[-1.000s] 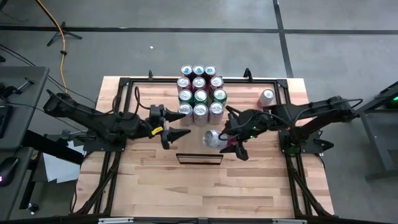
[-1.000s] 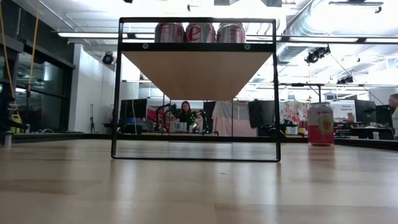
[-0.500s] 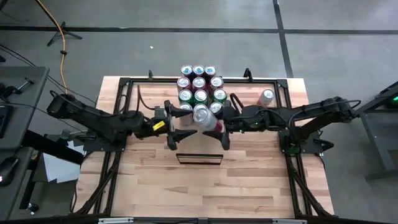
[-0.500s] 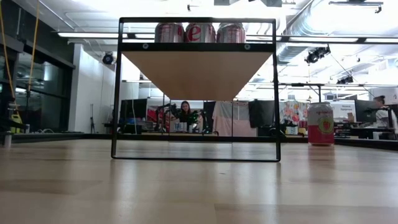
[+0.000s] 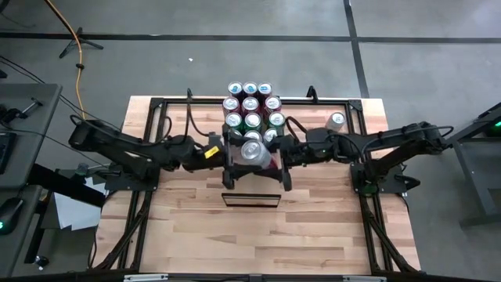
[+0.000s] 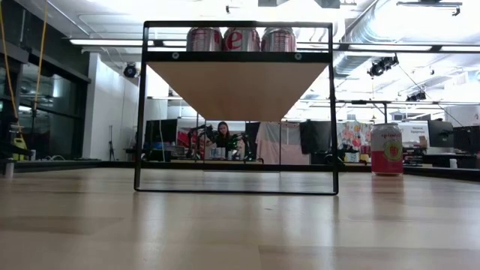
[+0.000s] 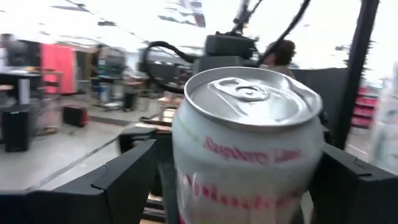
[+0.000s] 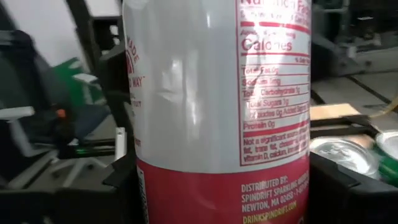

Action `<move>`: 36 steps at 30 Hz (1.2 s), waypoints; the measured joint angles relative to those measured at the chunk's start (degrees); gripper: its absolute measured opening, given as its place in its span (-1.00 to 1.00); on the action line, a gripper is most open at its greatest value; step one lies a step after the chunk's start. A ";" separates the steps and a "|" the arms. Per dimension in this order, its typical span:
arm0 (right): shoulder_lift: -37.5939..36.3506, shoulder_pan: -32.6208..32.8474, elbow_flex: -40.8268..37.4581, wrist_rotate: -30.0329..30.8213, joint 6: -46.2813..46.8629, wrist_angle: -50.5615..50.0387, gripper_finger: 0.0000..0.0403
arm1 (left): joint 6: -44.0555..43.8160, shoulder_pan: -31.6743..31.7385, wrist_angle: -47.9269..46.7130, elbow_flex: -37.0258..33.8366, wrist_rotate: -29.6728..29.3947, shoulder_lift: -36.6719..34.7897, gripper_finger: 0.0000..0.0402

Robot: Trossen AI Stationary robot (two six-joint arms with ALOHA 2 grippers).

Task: Place canned beverage on shelf
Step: Put the left pink white soda can on the shelf

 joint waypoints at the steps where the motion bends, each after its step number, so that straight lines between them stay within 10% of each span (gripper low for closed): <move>1: 0.04 0.02 0.00 -0.94 0.08 0.06 0.38 | 0.11 0.16 -0.09 0.52 1.47 0.56 0.57; 12: 0.04 0.07 0.00 -4.89 0.32 0.70 0.38 | 0.24 0.34 -0.13 3.70 5.37 3.21 0.55; 19: 0.04 0.06 0.02 -5.21 0.03 0.61 0.39 | 1.75 0.30 -0.02 3.70 5.30 3.13 0.11; 25: -0.36 0.00 0.07 -4.64 0.13 0.73 0.80 | 4.81 0.32 -1.86 3.68 3.42 1.62 0.00; 36: -5.41 0.24 0.15 -2.93 0.77 -2.14 0.94 | 4.94 -0.59 -23.01 3.68 -1.67 -9.37 0.00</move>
